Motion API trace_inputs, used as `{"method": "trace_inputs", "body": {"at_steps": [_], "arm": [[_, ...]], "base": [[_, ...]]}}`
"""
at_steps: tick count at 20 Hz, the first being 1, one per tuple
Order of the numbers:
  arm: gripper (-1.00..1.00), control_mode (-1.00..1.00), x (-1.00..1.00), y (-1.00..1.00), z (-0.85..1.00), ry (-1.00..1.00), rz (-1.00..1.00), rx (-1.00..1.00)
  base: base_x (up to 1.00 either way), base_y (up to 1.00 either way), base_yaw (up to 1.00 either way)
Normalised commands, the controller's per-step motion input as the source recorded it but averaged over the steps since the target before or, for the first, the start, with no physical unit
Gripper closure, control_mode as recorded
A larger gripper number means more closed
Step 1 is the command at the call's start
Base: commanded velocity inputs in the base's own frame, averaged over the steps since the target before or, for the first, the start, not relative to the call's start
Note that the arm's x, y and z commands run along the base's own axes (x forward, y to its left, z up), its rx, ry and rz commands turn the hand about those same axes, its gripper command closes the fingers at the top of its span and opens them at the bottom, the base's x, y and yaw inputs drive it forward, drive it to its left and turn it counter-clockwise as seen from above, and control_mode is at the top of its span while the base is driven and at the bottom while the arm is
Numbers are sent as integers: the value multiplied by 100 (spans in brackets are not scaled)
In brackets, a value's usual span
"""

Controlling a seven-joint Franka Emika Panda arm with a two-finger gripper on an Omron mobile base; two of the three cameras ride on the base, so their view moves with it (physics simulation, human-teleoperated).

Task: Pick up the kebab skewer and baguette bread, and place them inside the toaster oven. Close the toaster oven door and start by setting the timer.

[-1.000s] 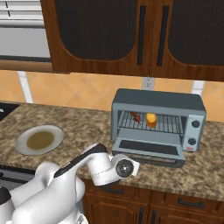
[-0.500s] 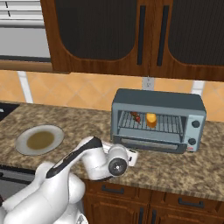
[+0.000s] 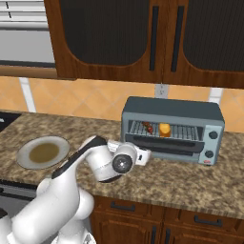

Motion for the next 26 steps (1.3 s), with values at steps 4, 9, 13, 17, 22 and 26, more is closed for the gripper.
{"method": "trace_inputs", "body": {"at_steps": [4, 9, 13, 17, 22, 26], "arm": [[-100, -100, 32, -21, 42, 9, 0, -8], [-100, -100, 26, -31, 31, 7, 0, -13], [-100, -100, 27, -34, 32, 7, 0, -17], [-100, -100, 34, -15, 5, 5, 0, -18], [-100, -100, 38, -17, 0, 7, 0, -15], [-100, -100, 11, -9, -19, 4, 0, -13]], "base": [[0, 0, 0], [0, 0, 0], [0, 0, 0], [0, 0, 0], [0, 0, 0], [0, 0, 0]]}}
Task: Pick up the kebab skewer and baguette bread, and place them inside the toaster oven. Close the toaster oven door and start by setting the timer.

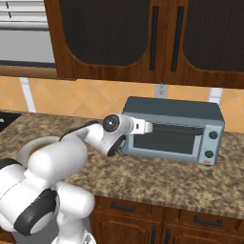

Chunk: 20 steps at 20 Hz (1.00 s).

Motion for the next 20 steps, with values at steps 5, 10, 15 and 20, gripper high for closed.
{"method": "trace_inputs", "body": {"at_steps": [5, 10, 15, 20], "arm": [[-100, -100, -2, -19, -16, 2, 0, -11], [-100, -100, -7, -32, 1, 3, 0, -4], [-100, -100, -70, -38, 0, 6, 0, 0], [-100, -100, -54, -39, 5, 7, 0, 0]], "base": [[0, 0, 0], [0, 0, 0], [0, 0, 0], [0, 0, 0]]}}
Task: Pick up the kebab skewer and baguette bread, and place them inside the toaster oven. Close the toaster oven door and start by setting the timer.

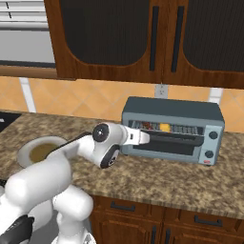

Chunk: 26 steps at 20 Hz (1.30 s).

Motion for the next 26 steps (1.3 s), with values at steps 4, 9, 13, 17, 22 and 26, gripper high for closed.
{"method": "trace_inputs", "body": {"at_steps": [4, 9, 13, 17, 22, 26], "arm": [[-100, -100, 11, -29, 9, 2, 1, 0], [-100, -100, 36, -17, 0, -6, 8, 0], [-100, -100, 8, -25, -12, -19, 14, 4], [-100, -100, 28, -25, -28, -15, 12, 10], [-100, -100, 50, -17, -27, -3, 8, 12], [-100, -100, 20, -16, -38, 3, 4, 10]], "base": [[0, 0, 0], [0, 0, 0], [0, 0, 0], [0, 0, 0], [0, 0, 0], [0, 0, 0]]}}
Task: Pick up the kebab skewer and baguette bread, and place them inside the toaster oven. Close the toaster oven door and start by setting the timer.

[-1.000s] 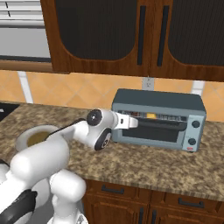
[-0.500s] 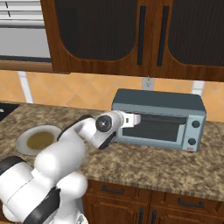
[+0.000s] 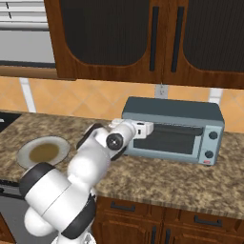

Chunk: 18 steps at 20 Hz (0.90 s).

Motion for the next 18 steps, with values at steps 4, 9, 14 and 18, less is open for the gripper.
{"method": "trace_inputs", "body": {"at_steps": [4, 9, 14, 18], "arm": [[-100, -100, 9, -20, -26, 14, 1, 4], [-100, -100, 2, -30, 4, 20, 0, 2], [-100, -100, -10, -37, 28, 28, 0, 1], [-100, -100, -26, -56, 26, 19, 1, 0]], "base": [[0, 0, 0], [0, 0, 0], [0, 0, 0], [0, 0, 0]]}}
